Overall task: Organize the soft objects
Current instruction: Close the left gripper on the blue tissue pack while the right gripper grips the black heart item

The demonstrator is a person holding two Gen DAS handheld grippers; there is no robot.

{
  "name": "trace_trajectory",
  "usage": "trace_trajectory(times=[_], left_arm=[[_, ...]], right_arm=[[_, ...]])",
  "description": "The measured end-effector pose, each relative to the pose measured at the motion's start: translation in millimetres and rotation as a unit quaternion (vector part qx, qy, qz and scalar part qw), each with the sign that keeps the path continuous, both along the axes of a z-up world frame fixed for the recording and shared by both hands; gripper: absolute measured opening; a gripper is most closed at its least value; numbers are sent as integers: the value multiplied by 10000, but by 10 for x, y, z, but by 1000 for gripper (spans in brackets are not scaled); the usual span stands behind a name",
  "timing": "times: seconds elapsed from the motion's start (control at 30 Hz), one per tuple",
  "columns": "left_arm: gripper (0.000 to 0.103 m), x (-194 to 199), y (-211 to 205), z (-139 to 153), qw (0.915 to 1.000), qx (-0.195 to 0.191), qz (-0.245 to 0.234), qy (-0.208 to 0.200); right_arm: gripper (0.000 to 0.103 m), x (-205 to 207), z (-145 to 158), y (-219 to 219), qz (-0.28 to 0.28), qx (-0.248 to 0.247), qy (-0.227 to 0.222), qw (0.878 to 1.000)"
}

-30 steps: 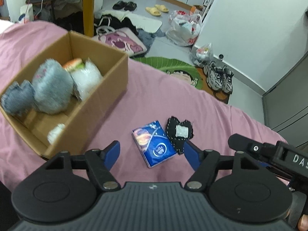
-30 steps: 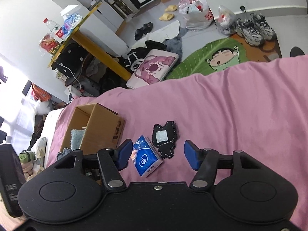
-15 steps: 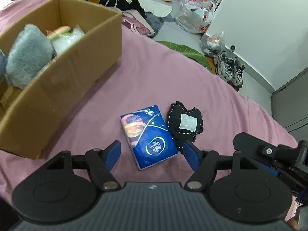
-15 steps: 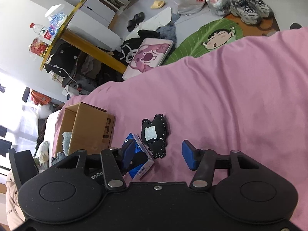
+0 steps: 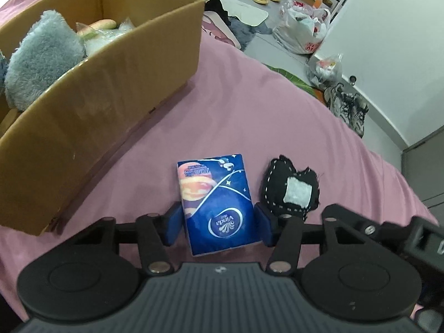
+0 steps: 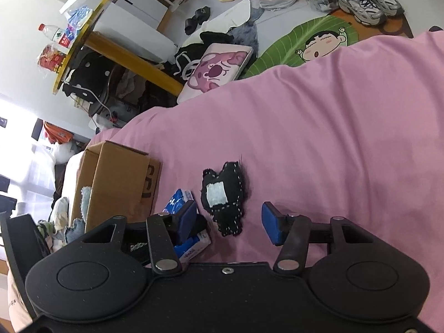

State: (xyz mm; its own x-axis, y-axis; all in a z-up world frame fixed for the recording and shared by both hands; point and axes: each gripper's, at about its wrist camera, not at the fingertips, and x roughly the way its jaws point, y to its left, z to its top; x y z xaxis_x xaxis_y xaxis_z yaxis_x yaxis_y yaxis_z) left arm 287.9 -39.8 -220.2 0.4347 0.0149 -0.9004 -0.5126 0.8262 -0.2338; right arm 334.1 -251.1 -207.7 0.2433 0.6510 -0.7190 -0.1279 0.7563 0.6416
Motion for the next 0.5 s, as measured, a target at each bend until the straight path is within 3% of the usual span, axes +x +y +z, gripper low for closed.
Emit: trace_trajectory(times=[0.5], left_arm=[[52,-25,215,73,9998,-156,-60,-71]], right_arm=[[54,162,-143,295,191,-412,-44,9990]])
